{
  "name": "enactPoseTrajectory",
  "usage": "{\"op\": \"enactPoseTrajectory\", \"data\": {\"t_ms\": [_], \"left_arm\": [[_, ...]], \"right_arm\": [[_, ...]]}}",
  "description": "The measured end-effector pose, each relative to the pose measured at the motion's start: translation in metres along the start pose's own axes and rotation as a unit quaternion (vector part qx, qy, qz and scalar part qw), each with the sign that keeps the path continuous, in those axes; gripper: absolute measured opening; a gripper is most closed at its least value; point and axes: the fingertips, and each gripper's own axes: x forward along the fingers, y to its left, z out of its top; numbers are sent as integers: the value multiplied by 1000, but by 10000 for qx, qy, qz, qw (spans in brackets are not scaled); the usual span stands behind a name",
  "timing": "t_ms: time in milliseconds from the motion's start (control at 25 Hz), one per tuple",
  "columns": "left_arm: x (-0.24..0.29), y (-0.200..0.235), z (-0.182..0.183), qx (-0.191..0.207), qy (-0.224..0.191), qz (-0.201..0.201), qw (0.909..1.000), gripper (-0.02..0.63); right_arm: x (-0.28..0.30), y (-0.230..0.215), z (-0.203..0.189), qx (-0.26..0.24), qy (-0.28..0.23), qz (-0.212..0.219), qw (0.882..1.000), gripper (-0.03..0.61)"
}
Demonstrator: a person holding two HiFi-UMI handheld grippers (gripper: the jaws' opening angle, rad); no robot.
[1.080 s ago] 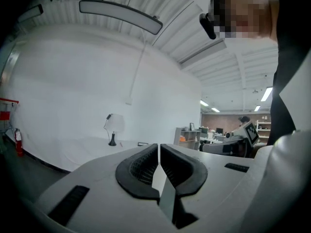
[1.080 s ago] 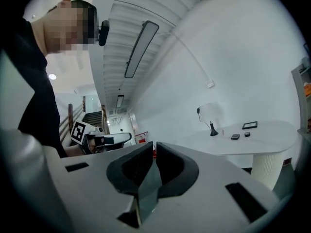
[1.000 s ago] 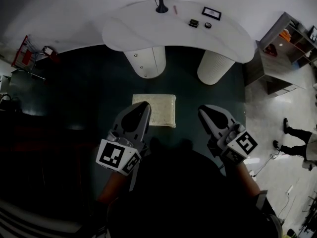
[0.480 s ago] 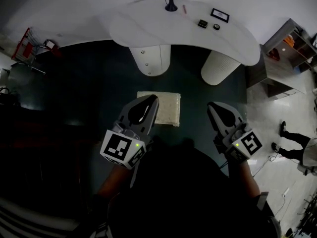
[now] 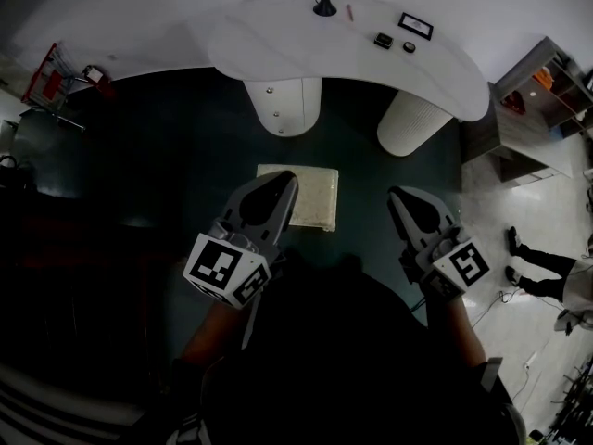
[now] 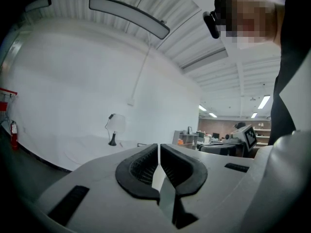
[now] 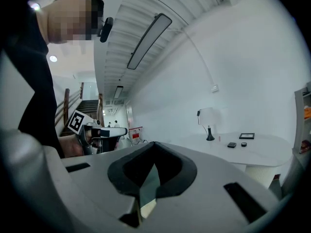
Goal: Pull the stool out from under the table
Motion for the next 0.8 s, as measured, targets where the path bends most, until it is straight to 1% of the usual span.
{"op": "enactPoseTrajectory", "data": {"t_ms": [280,480,800], "left_arm": [[1,-10,-4,249,116,11,9996,26],[0,-13,-10,247,231,31,9994,26],[-1,-15,-12,176,250,51,9995,26]], "right_arm": [[-6,2,3,97,-64,53,9999,17],[-8,6,-1,170,-45,129,9998,17],[-8,11,-3,187,-45,206,9996,17]]}}
